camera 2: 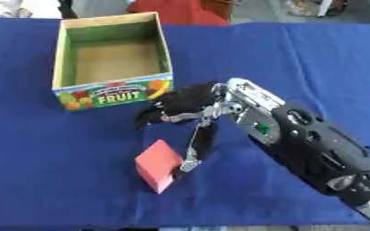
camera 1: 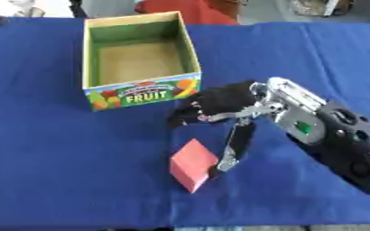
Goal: Pick up objects on the table and place them in the box.
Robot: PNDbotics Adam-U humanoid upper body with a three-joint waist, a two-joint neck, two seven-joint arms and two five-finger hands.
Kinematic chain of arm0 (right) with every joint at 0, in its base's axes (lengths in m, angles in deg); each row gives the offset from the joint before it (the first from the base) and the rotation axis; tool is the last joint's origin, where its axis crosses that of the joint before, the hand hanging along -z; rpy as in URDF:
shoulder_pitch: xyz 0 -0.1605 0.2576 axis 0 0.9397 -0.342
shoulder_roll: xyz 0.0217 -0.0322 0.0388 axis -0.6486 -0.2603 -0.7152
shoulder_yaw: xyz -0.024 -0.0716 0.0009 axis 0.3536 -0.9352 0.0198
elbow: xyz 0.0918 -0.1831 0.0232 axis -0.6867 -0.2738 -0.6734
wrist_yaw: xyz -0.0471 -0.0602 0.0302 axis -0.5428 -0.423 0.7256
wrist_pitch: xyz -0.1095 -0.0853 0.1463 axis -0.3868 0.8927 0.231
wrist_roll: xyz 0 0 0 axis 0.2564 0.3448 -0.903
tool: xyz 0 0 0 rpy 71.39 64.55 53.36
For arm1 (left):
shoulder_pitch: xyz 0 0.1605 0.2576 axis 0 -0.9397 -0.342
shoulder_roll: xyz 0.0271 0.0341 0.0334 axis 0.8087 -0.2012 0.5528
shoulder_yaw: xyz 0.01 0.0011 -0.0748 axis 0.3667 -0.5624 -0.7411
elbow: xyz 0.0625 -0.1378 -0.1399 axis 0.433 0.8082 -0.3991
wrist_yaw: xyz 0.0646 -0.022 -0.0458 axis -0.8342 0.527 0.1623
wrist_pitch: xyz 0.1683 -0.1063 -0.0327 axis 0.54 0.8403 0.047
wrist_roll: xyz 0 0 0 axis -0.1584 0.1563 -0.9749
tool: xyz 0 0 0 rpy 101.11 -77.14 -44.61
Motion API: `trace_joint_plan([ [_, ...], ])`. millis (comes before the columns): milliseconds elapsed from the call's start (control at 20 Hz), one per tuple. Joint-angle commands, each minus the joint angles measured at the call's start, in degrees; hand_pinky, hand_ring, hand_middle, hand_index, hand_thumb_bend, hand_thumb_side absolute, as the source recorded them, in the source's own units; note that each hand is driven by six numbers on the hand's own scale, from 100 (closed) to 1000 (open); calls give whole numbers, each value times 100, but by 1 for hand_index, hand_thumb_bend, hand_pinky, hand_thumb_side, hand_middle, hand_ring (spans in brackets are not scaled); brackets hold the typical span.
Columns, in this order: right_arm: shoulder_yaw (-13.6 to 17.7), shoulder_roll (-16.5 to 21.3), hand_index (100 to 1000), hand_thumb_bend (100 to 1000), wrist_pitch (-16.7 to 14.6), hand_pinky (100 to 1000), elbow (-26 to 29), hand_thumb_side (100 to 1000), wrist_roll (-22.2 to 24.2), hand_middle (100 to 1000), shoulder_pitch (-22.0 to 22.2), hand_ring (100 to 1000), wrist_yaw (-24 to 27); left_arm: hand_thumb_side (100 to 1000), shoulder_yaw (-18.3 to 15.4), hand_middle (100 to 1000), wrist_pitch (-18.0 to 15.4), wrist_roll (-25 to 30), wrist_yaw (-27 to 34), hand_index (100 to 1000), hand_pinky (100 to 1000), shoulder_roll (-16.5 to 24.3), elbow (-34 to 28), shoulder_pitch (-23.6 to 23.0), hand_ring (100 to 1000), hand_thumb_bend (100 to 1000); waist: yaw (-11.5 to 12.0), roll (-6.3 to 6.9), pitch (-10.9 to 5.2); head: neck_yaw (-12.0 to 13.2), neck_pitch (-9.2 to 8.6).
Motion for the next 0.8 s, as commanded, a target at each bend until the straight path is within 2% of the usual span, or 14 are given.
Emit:
trace_joint_plan([
  [50, 44, 88, 1000, 599, -1781, 964, 84, 616, 1751, 931, -74, 906, -60, 873, -28, 824, 6, 8, -26, 843, 546, 121, -97, 51, 806, 100, 5, 11, -74, -8, 28],
  [400, 169, 149, 1000, 616, -1767, 960, 329, 621, 1688, 890, 3, 884, -107, 874, -38, 825, 10, 6, -34, 843, 546, 116, -97, 45, 807, 100, 5, 0, -56, 5, 36],
  [500, 202, 169, 1000, 629, -1758, 955, 405, 627, 1580, 834, 39, 860, -135, 874, -37, 826, 13, 9, -35, 843, 546, 116, -97, 43, 807, 100, 5, 0, -51, 6, 43],
  [700, 281, 230, 982, 601, -1745, 978, 569, 645, 1136, 642, 101, 817, -163, 875, -40, 827, 19, 7, -34, 843, 546, 119, -97, 30, 808, 100, 4, -1, -45, 12, 56],
  [800, 286, 238, 977, 601, -1753, 981, 618, 640, 906, 630, 114, 814, -220, 876, -39, 827, 20, 13, -34, 842, 546, 112, -97, 32, 808, 100, 10, -2, -42, 0, 51],
])
